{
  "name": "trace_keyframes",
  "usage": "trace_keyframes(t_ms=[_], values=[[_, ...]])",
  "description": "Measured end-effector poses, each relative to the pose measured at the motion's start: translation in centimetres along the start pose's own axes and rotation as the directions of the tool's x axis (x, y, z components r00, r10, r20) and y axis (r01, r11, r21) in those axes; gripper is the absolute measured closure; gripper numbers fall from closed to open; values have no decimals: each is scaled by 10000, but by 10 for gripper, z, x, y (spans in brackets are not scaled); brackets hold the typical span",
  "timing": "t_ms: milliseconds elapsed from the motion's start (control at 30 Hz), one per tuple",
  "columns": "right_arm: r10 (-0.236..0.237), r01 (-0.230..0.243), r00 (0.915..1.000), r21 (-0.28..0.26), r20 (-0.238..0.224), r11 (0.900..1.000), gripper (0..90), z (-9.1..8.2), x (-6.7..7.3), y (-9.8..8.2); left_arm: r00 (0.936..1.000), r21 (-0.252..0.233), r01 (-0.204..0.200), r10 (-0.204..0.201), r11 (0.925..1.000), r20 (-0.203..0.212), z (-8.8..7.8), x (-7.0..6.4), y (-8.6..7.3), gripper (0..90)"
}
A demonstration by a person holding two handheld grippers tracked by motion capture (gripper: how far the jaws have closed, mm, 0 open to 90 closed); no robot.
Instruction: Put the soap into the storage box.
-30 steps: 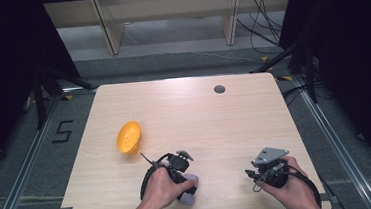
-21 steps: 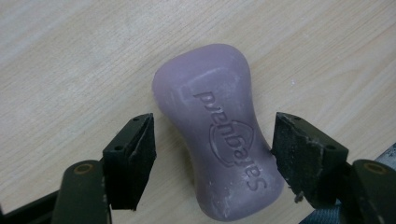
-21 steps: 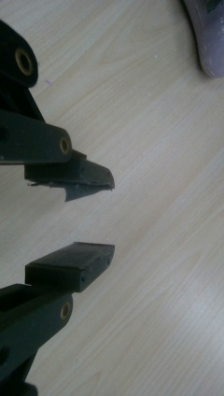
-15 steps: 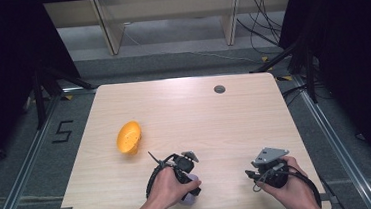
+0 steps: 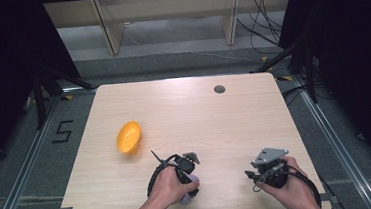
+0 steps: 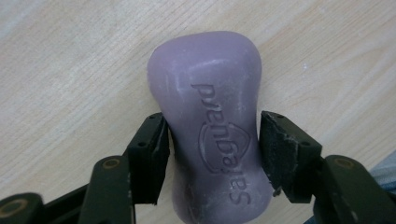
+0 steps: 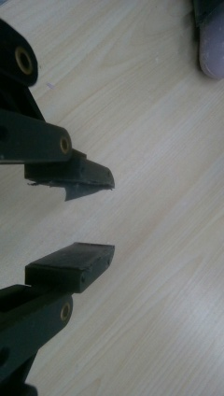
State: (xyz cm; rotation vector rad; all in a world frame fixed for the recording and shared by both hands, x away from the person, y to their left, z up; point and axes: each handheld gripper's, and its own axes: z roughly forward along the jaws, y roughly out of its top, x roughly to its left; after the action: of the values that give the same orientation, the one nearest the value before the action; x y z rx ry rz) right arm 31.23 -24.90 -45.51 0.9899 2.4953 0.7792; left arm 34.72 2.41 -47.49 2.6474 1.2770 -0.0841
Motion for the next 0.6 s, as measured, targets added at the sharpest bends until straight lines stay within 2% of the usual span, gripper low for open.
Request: trace_keyframes(t_ms=[200, 367, 433, 600], values=[[20, -20, 10000, 22, -65, 10000, 607, 0, 0, 0, 10000, -36, -31, 31, 10000, -17, 0, 3, 1, 480], [92, -91, 9999, 89, -74, 9999, 603, 1, 1, 0, 9998, -49, -210, 210, 9998, -5, 0, 2, 0, 477], [-2, 3, 10000, 104, -85, 9999, 602, 1, 0, 0, 9989, 44, -457, 457, 9989, -82, 0, 2, 1, 472], [-30, 31, 10000, 100, -70, 9999, 601, 1, 1, -1, 9989, 147, -473, 474, 9988, -57, 0, 2, 1, 480]])
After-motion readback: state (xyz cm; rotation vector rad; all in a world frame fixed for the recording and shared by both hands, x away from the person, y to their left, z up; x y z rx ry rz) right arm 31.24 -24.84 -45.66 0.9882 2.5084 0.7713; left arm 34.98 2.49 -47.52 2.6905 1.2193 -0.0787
